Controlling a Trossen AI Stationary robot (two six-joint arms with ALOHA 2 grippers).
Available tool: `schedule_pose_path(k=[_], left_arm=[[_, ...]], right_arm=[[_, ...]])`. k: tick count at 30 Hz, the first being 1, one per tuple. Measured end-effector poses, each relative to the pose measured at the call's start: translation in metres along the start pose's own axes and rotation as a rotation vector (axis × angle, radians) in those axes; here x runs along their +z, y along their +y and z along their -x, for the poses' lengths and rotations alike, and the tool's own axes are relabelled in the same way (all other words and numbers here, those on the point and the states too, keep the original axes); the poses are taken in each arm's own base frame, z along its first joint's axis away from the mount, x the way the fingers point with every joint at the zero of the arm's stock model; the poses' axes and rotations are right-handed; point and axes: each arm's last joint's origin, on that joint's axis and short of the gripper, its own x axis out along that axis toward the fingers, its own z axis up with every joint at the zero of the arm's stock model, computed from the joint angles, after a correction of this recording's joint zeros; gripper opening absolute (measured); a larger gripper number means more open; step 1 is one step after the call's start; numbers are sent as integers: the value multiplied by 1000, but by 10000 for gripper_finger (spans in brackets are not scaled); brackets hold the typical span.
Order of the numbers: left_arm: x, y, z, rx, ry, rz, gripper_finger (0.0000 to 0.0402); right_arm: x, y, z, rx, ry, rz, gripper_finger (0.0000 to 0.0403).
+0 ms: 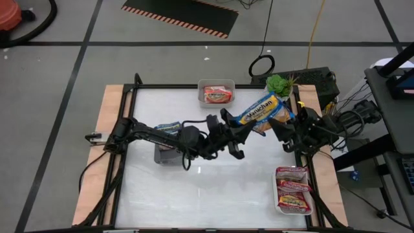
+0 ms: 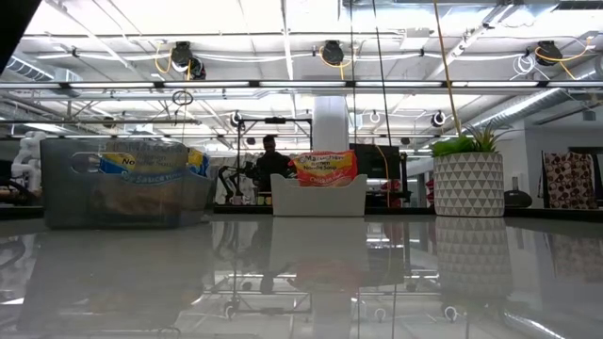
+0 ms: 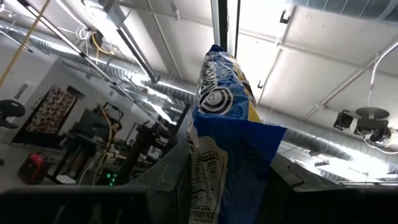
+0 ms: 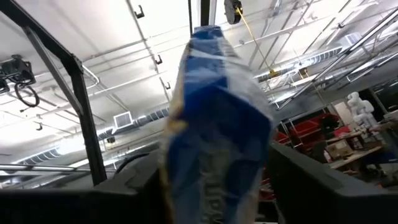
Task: Sort Maruchan noodles
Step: Put the blue noodle pack into the black bin
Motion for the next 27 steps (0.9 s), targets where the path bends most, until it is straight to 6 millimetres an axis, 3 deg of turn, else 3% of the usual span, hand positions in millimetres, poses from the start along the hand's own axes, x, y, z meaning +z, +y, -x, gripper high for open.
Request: schedule_pose_path(k=[8,12,15,19,22,27], left_arm=[[-1,0,0,-2,10,-4,122],[2,-3,1,14,17,-15,135],[12,-7,0,79,44,-60,168],[39,-11,-4,111,130,-56,229],[60,-12,-4,112,238,-8,268],[101,-3,-1,128,426,139,285]], right_arm=[[1,1,0,25,-2,14,119],[2,0,1,24,-2,10,115],[4,0,1,24,-5,8,121],[9,-1,4,25,5,-31,145],[10,-3,7,24,46,-30,139],[8,-4,13,81,154,-9,115]])
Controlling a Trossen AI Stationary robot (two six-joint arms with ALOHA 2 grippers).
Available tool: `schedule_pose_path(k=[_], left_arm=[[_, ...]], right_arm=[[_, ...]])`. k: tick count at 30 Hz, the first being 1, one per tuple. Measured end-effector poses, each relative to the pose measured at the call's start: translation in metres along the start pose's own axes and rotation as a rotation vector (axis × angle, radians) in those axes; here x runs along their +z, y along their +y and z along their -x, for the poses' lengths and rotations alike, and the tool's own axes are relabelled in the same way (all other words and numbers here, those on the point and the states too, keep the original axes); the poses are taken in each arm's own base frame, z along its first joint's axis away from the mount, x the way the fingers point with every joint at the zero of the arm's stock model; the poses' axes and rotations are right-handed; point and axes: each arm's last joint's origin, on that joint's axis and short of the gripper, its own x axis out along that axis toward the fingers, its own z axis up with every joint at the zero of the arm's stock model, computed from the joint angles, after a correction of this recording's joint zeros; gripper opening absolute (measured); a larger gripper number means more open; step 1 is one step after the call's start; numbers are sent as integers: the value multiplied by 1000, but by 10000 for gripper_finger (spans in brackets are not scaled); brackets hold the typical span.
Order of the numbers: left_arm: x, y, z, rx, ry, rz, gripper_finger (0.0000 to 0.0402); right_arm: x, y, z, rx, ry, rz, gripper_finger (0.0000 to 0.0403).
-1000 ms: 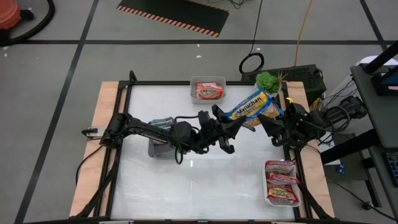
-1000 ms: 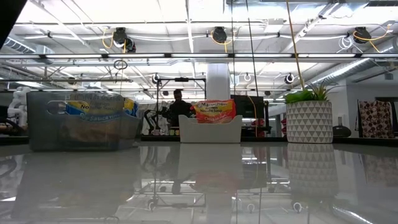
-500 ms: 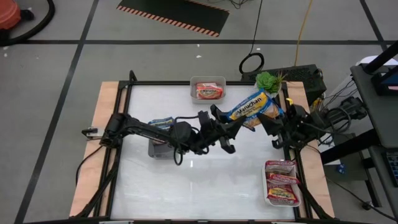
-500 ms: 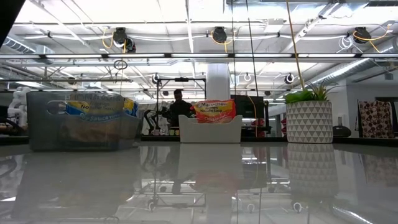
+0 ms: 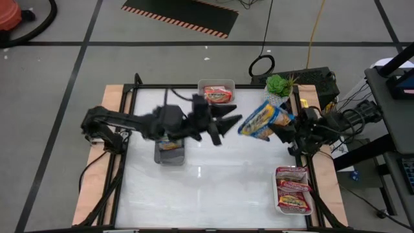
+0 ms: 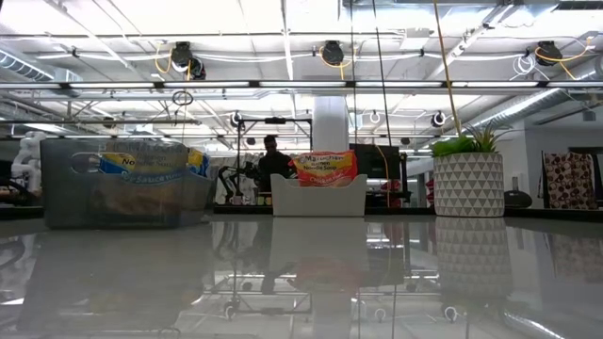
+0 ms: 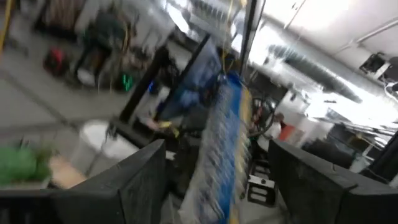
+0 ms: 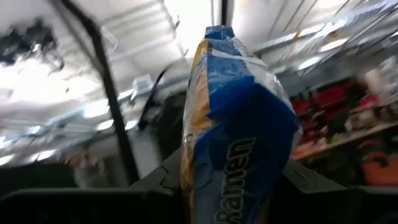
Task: Sort Maruchan noodles
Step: Put the blue noodle pack into the black bin
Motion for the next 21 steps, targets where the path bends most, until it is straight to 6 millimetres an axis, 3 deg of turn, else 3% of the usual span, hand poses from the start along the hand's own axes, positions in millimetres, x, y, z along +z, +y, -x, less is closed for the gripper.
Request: schedule_pose_path(k=[3,9,21], left_arm=[[13,7,7,-1,83,61,282],[16,8,8,-52,132,124,265],[-21,-16,16,-96,252,57,257]], right_arm=[[-8,0,2,48,97,-18,120],[-25,1,1,85,247,-108,146],[-29,2,0,114,266,-117,123]])
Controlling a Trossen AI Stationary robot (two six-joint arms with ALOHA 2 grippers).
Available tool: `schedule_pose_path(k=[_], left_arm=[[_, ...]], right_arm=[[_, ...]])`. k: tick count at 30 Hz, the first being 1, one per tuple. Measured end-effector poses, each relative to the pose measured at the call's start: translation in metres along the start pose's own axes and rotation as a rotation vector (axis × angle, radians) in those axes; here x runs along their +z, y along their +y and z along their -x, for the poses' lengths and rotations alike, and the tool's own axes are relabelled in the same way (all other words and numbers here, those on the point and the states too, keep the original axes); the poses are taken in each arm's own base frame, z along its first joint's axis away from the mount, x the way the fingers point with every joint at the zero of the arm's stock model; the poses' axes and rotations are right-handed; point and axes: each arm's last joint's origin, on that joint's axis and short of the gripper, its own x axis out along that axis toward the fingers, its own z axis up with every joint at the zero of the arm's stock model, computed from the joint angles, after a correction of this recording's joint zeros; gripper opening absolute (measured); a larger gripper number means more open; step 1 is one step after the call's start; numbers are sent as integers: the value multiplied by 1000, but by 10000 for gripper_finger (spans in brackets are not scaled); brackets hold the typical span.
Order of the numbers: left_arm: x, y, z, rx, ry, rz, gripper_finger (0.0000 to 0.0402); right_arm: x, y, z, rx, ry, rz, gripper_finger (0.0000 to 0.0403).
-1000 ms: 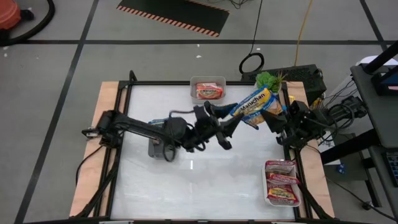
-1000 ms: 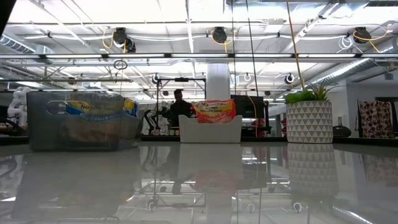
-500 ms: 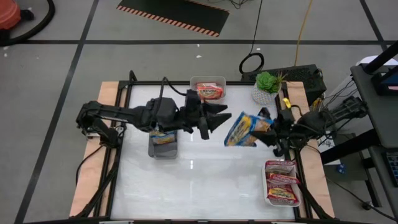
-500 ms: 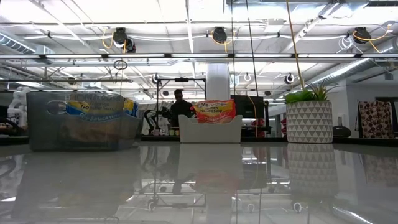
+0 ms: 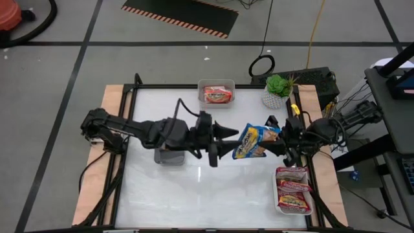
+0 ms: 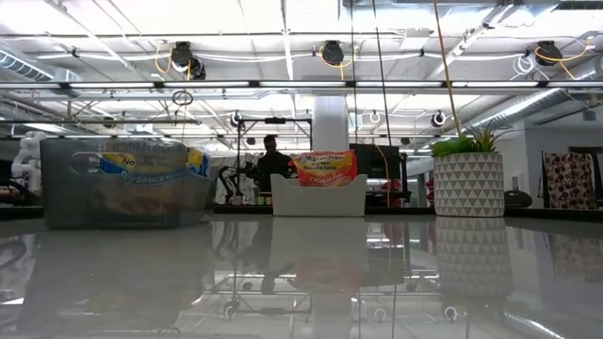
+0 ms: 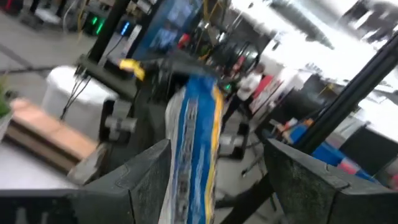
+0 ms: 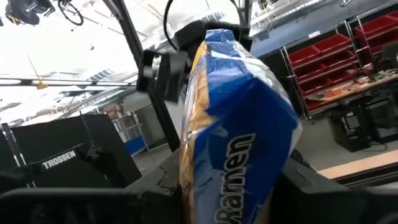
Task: Sort Maruchan noodles
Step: Put the blue noodle pack into the black bin
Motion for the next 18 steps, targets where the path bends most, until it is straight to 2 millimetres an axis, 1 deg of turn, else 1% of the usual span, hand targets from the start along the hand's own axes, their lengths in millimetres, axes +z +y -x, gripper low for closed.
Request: schedule_pose_path(k=[3,6,13,18], left_arm=[[-8,1,2,42,58,-11,257],[-12,1,2,57,83,-22,257],[-10,6,1,75,93,-4,257],[-10,8,0,57,112,-1,257]], right_arm=[[0,0,0,-1,0,-18,129],[0,0,0,-1,0,-21,129],[-2,0,-1,-4,7,-19,123],[-9,-2,-6,-19,45,-63,124]])
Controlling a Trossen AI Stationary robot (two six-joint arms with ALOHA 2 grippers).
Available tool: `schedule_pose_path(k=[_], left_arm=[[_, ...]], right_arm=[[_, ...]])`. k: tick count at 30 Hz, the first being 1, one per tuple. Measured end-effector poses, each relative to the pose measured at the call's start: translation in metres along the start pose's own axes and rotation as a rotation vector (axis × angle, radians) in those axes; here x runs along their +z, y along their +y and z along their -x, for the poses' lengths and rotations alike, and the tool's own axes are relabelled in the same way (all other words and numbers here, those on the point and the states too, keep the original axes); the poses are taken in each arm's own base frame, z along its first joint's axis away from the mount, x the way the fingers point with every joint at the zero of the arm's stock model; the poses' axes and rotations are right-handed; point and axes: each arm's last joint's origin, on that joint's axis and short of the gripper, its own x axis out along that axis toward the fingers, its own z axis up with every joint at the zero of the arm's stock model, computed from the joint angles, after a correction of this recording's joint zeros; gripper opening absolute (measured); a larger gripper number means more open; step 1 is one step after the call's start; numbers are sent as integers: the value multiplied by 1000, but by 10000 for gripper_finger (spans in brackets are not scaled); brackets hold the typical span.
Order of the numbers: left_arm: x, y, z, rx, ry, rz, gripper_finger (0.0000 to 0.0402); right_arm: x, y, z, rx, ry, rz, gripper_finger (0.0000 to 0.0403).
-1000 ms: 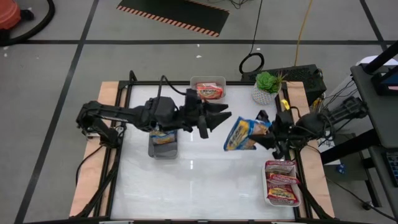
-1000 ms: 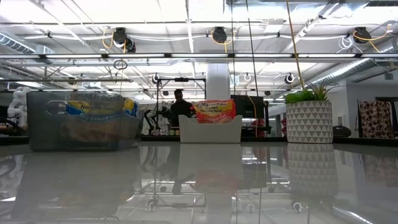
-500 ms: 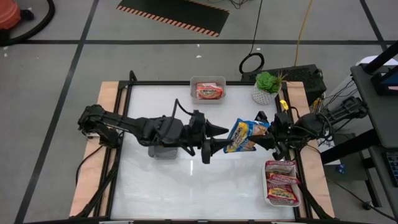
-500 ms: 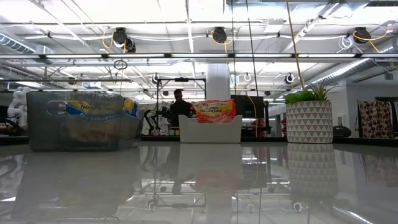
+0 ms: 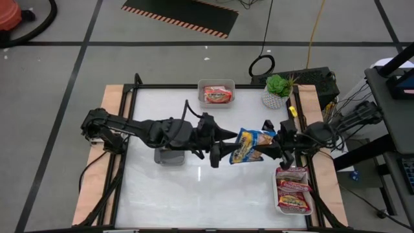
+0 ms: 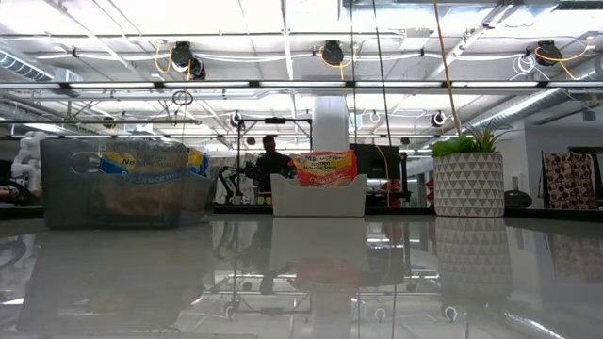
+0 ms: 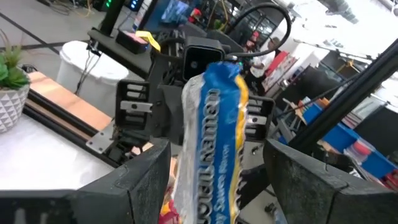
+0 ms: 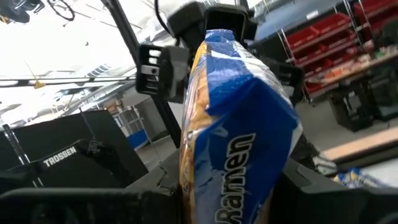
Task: Sort Maruchan noodles
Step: Put the blue noodle pack into the black bin
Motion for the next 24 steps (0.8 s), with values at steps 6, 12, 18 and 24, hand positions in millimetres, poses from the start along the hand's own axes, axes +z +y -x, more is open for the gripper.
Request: schedule_pose_path(k=[6,12,18,24], left_arm=[[-16,5,-9,26,68,-11,257],[-31,6,-21,37,92,33,257],[-38,3,-20,41,120,29,257],[-49,0,-16,61,189,0,257]], right_arm=[[-13,-3,-10,-23,51,-40,125],[-25,-5,-19,-44,89,-89,125],[-27,-5,-21,-47,92,-120,125],[-25,-5,-19,-43,82,-123,125]])
